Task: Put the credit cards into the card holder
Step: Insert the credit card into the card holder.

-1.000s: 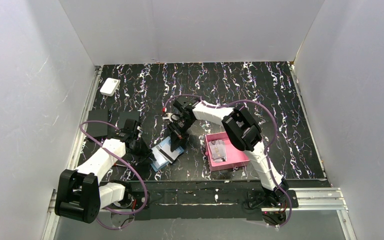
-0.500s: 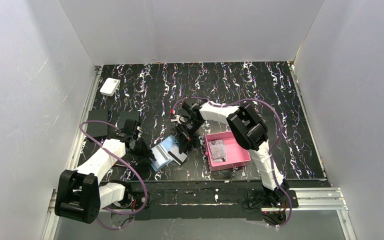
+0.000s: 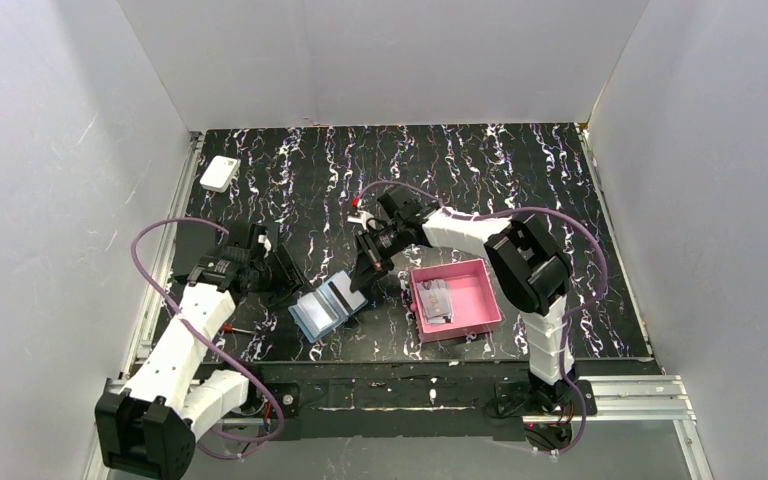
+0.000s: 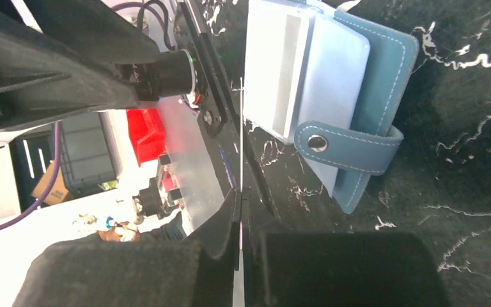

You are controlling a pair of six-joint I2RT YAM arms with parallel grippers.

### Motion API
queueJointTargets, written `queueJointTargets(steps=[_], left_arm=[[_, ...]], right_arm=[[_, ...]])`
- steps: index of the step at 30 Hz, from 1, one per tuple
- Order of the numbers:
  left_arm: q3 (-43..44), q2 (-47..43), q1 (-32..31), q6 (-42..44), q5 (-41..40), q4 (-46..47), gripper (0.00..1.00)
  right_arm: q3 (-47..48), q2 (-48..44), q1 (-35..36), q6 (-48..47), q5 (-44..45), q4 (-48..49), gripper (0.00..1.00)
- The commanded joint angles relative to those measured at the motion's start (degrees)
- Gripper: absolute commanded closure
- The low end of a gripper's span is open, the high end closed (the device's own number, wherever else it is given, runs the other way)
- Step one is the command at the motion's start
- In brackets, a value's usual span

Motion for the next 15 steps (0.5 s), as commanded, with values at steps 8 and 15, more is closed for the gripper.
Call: queueJointTargets(steps=[8, 15], left_arm=[[-2.44, 7.72, 0.32, 5.11, 7.53, 3.54, 0.68], [-4.31, 11.43, 0.36, 6.76, 6.96, 8.18, 0.7]], right_arm=[[22.45, 10.26, 1.43, -21.24, 5.47, -31.23, 0.99], [24.09, 13.04, 1.67, -21.57, 5.04, -33.33, 0.99]])
